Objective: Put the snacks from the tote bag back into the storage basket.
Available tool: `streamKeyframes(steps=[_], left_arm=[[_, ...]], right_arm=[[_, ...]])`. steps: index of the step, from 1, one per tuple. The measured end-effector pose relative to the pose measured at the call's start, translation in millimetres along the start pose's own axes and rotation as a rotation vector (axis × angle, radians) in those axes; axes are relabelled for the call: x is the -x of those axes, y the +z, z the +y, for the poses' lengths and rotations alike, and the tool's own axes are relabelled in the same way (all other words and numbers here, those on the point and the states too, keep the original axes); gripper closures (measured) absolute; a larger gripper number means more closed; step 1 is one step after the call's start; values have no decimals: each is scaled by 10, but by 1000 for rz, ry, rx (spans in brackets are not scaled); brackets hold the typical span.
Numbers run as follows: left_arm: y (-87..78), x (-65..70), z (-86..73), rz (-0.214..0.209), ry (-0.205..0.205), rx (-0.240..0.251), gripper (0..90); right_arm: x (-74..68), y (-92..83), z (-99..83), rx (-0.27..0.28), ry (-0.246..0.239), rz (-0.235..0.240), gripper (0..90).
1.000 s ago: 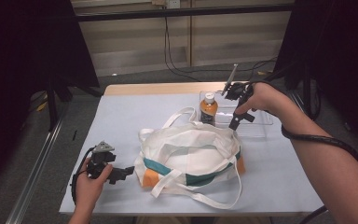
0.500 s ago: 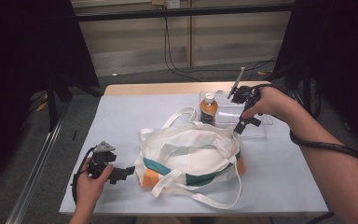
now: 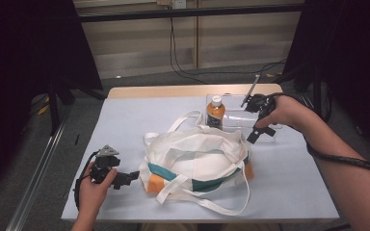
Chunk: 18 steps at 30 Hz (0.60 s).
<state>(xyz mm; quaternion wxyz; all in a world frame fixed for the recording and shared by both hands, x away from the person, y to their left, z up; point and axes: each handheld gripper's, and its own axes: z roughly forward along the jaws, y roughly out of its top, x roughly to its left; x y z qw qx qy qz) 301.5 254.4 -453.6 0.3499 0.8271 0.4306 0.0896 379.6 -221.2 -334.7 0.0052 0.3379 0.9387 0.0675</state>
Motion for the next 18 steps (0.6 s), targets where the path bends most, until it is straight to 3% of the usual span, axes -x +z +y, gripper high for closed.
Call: streamKeyframes(steps=[7, 18], left_arm=[[5, 0, -3, -2, -3, 4, 50], [7, 6, 0, 0, -3, 5, 50]], right_arm=[[-34, 47, -71, 0, 9, -4, 89], [-105, 139, -199, -21, -16, -21, 90]])
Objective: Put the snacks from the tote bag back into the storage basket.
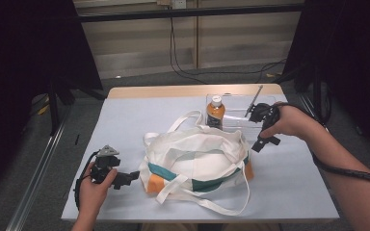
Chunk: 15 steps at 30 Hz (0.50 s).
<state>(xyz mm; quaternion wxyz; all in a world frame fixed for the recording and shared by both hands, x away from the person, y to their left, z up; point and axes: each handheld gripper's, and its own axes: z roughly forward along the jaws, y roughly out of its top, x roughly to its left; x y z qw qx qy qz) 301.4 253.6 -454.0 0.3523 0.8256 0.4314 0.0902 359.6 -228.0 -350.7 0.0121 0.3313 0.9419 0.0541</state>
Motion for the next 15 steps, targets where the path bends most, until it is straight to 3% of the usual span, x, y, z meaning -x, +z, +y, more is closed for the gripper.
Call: streamKeyframes(steps=[15], left_arm=[[-1, -9, 8, -5, 9, -18, 50]], right_arm=[[-67, 188, -205, -3, -13, 14, 89]])
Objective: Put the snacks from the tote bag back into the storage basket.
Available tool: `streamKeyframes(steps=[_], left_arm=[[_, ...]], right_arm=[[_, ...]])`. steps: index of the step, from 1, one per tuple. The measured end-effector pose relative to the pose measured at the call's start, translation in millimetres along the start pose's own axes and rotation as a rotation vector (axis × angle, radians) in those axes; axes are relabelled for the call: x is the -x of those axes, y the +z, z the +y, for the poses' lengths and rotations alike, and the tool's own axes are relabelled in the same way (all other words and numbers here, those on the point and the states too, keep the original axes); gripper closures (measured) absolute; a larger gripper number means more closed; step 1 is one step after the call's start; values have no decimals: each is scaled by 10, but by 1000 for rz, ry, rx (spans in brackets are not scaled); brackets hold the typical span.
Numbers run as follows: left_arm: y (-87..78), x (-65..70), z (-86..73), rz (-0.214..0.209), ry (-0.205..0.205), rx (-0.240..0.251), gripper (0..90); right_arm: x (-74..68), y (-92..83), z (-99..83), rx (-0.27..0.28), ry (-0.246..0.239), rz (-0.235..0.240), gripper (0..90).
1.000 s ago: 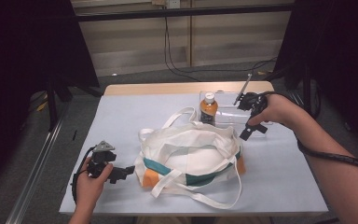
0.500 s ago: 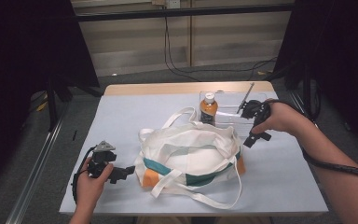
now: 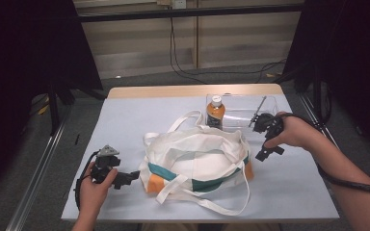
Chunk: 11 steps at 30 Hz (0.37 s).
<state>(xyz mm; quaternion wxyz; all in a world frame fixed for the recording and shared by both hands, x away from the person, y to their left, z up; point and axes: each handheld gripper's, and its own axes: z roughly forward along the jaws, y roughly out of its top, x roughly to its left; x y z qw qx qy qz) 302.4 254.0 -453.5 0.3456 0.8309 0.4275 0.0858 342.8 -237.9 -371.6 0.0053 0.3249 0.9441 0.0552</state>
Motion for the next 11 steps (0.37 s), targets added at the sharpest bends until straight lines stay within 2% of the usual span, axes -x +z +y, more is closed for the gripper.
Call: streamKeyframes(steps=[7, 11], left_arm=[[5, 13, 2, 7, 1, -2, 50], [-2, 6, 4, 12, -6, 1, 49]], right_arm=[[-38, 129, -113, 3, 1, 14, 88], [-64, 209, -197, 10, -2, -1, 89]])
